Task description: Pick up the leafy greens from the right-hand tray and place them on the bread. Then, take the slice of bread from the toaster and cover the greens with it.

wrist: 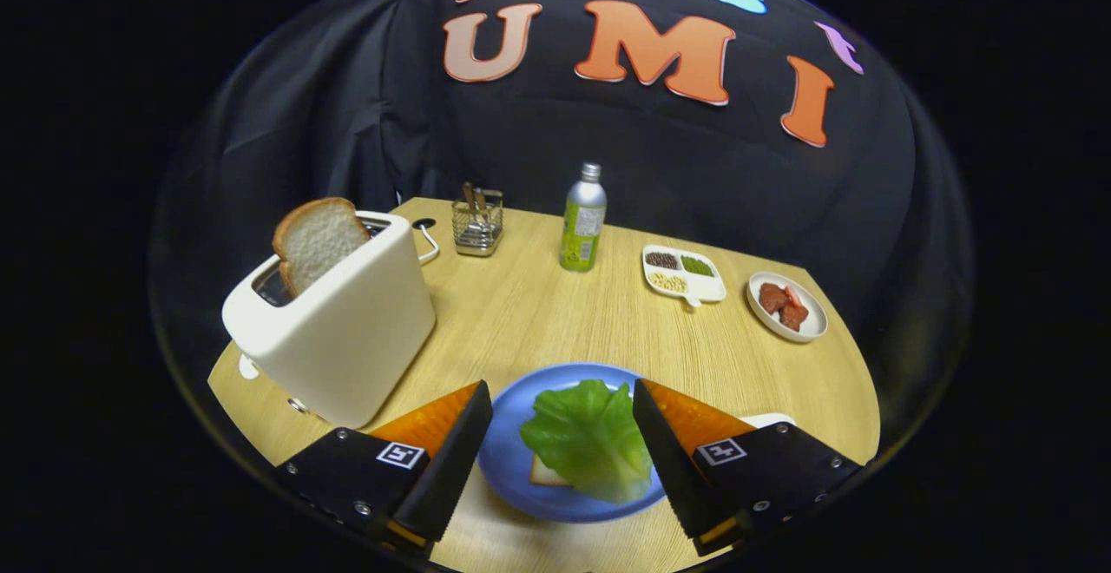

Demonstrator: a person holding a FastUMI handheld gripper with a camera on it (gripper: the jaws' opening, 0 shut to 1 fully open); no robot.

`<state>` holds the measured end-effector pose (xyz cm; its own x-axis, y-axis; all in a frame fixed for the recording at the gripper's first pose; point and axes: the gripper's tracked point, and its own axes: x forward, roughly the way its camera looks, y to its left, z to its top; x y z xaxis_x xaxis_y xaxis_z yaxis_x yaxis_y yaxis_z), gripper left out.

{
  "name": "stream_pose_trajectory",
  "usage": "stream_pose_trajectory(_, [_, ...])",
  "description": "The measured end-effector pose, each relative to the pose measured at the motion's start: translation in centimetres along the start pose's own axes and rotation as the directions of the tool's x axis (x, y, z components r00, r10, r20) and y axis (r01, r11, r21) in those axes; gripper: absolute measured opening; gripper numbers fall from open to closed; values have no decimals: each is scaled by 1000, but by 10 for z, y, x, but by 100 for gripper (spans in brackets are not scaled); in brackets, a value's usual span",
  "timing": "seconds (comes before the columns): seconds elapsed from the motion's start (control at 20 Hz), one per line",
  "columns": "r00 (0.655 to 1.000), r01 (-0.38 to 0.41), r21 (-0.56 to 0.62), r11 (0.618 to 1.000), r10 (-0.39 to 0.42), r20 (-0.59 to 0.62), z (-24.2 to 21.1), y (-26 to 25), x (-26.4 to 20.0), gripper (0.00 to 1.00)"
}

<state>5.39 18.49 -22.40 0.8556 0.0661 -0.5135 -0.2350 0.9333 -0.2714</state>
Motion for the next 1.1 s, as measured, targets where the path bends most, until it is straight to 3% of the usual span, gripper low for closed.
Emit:
stream_pose_trajectory(0.5, [979,-99,-66,993,109,174,112,88,-22,99])
stream_pose_trajectory(0.75, [966,-154,-91,984,169,196,128,131,-20,99])
stream_pose_trajectory(1.1, [968,-195,-112,974,210,140,113,175,-2,99])
